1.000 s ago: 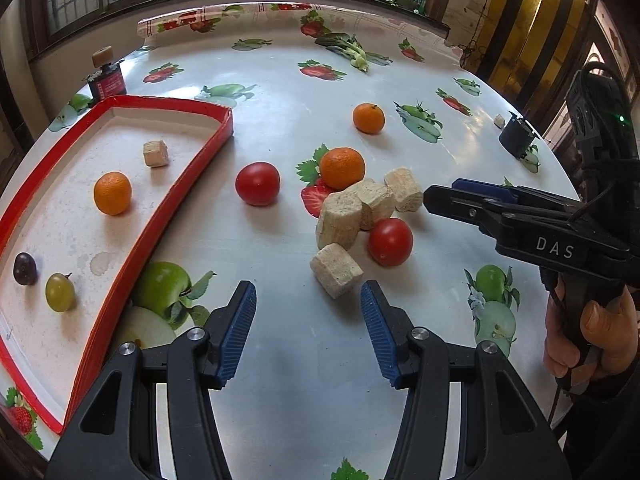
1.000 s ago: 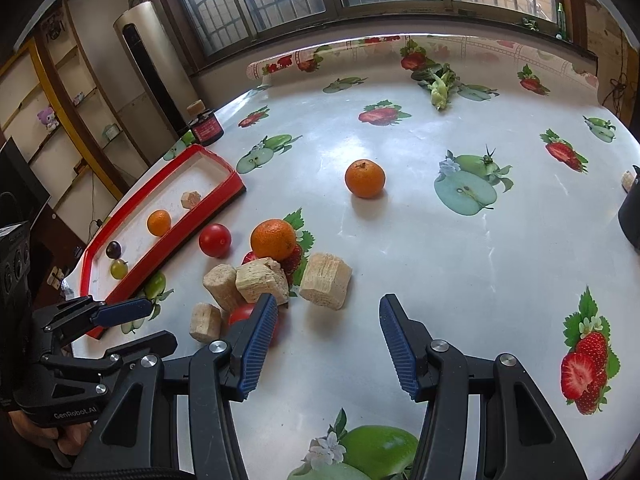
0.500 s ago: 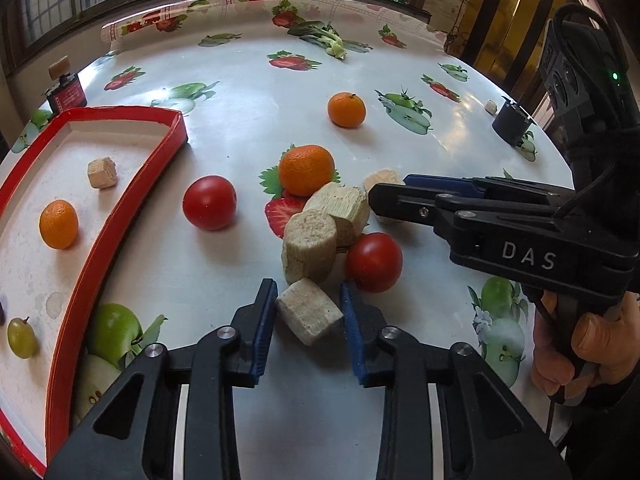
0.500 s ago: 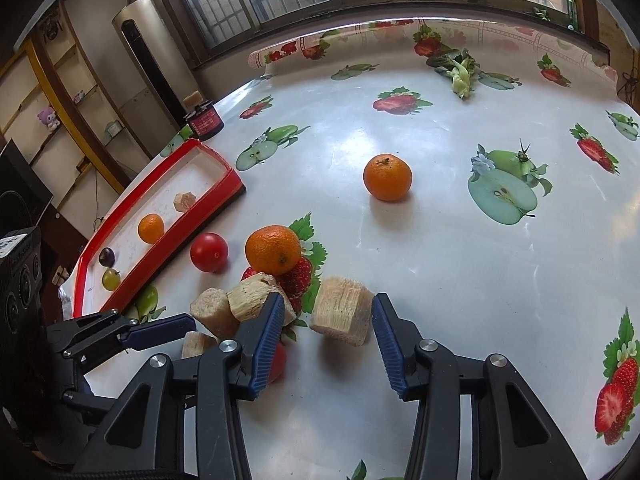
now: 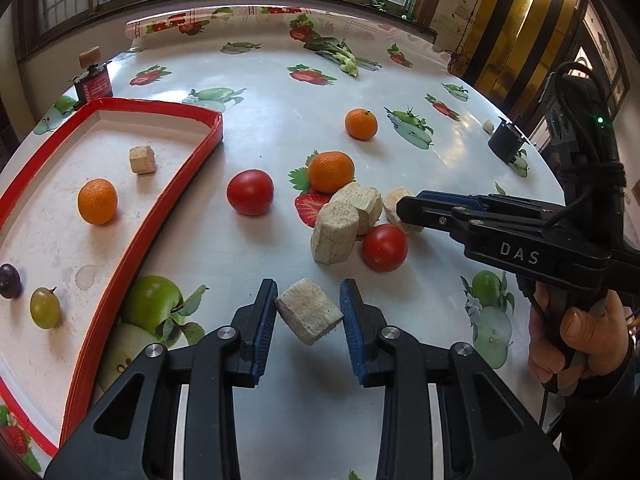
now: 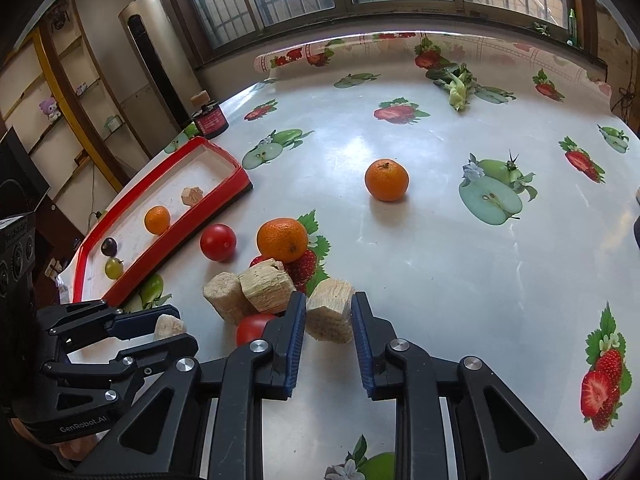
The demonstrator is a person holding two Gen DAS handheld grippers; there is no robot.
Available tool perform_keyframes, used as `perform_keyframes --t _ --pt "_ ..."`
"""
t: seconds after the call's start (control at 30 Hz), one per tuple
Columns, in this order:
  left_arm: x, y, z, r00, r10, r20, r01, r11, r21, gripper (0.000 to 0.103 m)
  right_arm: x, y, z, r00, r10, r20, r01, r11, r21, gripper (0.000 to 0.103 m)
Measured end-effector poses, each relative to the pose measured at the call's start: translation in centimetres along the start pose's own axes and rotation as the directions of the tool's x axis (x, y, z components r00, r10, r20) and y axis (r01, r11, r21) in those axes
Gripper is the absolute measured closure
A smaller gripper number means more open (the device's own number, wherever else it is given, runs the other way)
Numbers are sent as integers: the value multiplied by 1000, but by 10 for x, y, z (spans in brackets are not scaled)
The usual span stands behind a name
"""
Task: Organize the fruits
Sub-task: 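Grasp a wooden block with the left gripper while the right gripper grasps another block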
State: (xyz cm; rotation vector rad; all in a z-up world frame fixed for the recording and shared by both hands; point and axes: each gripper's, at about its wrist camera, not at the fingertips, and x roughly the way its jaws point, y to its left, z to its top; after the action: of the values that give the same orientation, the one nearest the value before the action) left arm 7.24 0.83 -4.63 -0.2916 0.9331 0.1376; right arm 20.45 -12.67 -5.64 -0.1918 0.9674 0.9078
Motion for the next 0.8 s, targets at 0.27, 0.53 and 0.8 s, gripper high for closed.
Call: perform_keyframes --t 0.27,0.53,0.8 --pt "-17 7 -3 999 9 35 -8 1000 -14 73 13 6 3 999 -40 -14 40 999 -23 70" --pt "-37 21 -3 996 30 78 -27 999 -39 73 -7 13 -1 999 -33 41 34 999 -26 78" --pt "-44 28 -8 995 37 87 -32 998 -55 73 -12 18 2 999 -32 23 33 999 -28 74"
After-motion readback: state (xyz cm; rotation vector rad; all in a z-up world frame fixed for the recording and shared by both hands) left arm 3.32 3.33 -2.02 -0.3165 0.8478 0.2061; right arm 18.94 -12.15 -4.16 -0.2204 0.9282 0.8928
